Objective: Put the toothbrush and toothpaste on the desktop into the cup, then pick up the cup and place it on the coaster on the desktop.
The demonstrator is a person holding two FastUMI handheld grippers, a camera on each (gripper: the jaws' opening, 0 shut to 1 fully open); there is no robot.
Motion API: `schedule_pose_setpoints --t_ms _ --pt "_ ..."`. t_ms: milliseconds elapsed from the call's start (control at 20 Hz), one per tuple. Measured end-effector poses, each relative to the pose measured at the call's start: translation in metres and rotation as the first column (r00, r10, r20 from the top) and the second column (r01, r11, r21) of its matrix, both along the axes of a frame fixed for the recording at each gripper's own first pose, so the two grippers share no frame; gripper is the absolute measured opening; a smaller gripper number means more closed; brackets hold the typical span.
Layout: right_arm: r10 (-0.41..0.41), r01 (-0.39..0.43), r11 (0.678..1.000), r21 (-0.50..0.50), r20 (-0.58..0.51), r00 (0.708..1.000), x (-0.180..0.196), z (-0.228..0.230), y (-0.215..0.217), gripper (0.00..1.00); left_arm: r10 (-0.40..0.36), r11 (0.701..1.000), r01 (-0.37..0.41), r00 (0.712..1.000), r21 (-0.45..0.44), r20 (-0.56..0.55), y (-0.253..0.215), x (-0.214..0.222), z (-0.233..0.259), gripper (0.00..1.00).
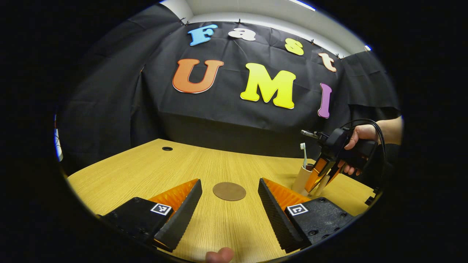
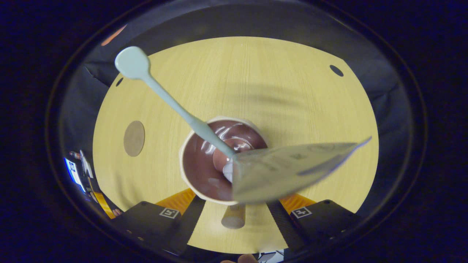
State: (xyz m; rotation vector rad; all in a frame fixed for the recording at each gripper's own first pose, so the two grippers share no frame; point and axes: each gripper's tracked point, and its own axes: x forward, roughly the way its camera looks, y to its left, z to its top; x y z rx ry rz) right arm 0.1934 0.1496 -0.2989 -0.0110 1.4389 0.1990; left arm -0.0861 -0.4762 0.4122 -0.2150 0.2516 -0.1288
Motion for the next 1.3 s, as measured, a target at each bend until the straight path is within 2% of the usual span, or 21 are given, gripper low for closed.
schedule_pose_setpoints --t_ms 200,350,450,600,750,850,900,1000,1150,1200,1250,1300 --pt "0.028 -0.028 1.0 0.003 -0.024 0.999 0.005 0.001 0.003 0.92 0.02 0.999 -0.02 1.0 0.027 0.002 0.012 -0.001 -0.002 0.98" --pt "0.024 -0.024 1.0 0.002 -0.091 0.996 -0.007 0.004 0.005 0.91 0.032 0.999 -0.032 0.999 0.022 0.002 0.023 -0.005 0.0 0.99" --pt "0.026 -0.029 0.999 -0.031 -0.095 0.995 -0.012 0.008 0.003 0.86 0.044 0.999 -0.044 0.999 0.01 0.008 0.03 -0.01 0.002 0.98" --pt "0.016 -0.021 0.998 -0.057 -0.094 0.995 -0.02 0.004 0.007 0.65 0.04 0.999 -0.04 0.999 0.008 0.019 0.034 -0.019 0.006 0.98" --pt "0.004 -0.011 0.995 -0.1 -0.075 0.997 -0.014 0.003 0.005 0.63 0.038 0.999 -0.038 0.999 0.003 0.034 0.038 -0.02 0.011 0.98" --pt "-0.023 0.016 0.993 -0.117 -0.063 0.998 -0.009 0.001 0.002 0.56 0.041 0.999 -0.041 0.999 0.0 0.031 0.04 -0.019 0.008 0.98" --pt "-0.025 0.017 0.993 -0.114 -0.061 0.998 -0.006 0.002 0.003 0.36 0.04 0.999 -0.04 0.999 -0.005 0.027 0.04 -0.019 0.008 0.98" --pt "-0.02 0.016 0.994 -0.111 -0.039 0.999 -0.002 0.002 0.005 0.3 0.037 0.999 -0.036 0.999 -0.007 0.018 0.039 -0.018 0.004 0.98" --pt "-0.06 0.059 0.994 -0.087 -0.018 0.998 0.006 0.002 0.007 0.34 0.027 1.0 -0.027 1.0 -0.002 0.002 0.037 -0.019 -0.001 0.98" --pt "-0.085 0.083 0.994 -0.075 -0.015 0.996 0.008 0.002 0.008 0.3 0.025 1.0 -0.025 1.0 -0.002 0.005 0.037 -0.019 0.0 0.98" --pt "-0.096 0.095 0.993 -0.07 -0.016 0.995 0.01 0.003 0.008 0.3 0.024 1.0 -0.024 1.0 -0.002 0.008 0.037 -0.019 0.0 0.98" --pt "-0.101 0.1 0.992 -0.071 -0.014 0.995 0.012 0.002 0.008 0.34 0.022 1.0 -0.022 1.0 -0.002 0.009 0.037 -0.019 0.0 0.98"
